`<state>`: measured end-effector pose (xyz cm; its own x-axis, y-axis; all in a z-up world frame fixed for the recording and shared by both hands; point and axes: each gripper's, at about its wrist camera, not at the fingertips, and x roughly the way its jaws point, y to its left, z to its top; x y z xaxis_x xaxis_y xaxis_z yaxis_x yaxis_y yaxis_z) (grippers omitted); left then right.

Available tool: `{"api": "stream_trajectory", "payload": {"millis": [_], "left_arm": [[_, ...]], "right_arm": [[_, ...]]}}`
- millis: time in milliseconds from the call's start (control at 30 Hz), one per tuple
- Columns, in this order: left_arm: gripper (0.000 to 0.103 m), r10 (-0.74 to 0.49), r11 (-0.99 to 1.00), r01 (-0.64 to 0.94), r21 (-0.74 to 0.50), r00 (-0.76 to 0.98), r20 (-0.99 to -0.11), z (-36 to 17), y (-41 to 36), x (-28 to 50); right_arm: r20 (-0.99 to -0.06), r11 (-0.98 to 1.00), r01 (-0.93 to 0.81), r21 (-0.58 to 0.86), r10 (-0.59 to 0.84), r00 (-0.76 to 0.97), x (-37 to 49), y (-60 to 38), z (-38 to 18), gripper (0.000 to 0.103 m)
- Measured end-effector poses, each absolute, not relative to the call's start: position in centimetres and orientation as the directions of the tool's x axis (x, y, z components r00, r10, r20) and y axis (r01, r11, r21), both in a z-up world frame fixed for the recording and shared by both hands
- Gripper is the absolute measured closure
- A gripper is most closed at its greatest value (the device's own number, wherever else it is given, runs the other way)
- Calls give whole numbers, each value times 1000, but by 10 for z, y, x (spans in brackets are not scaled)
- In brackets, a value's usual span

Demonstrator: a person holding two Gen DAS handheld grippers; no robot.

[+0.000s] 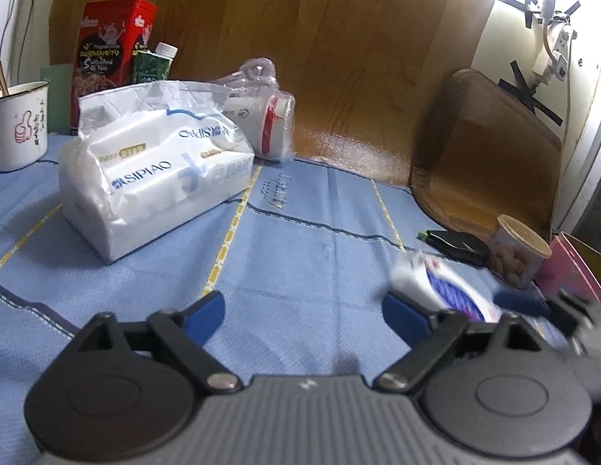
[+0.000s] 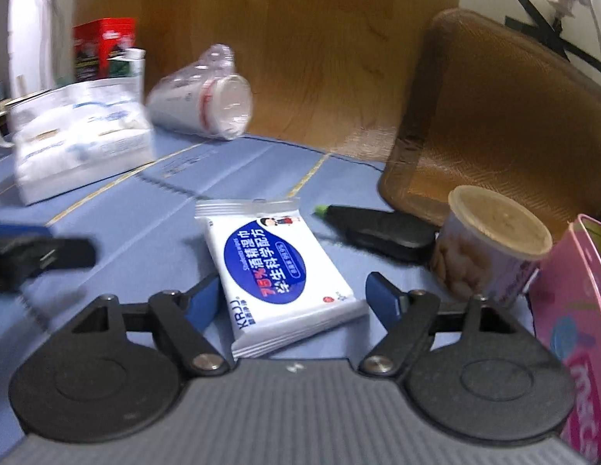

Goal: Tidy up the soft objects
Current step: 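Move the right tool to the white wet-wipe pack on the table, then grasp the white wet-wipe pack with the right tool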

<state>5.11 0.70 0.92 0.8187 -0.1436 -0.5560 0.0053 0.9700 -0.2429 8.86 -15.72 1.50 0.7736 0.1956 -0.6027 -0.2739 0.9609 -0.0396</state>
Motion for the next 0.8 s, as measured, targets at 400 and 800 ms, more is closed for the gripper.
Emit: {"api": "stream_trajectory", "payload": {"millis": [400, 800], "left_arm": [[11, -179, 971, 49, -233, 797, -576, 9, 2, 52], [6, -453, 892, 338, -301, 674, -584, 16, -41, 4]], "right_arm": [[-547, 912, -410, -14, 337, 766, -41, -178, 14, 17], [-522, 918, -392, 59, 363, 772, -64, -185, 2, 7]]}}
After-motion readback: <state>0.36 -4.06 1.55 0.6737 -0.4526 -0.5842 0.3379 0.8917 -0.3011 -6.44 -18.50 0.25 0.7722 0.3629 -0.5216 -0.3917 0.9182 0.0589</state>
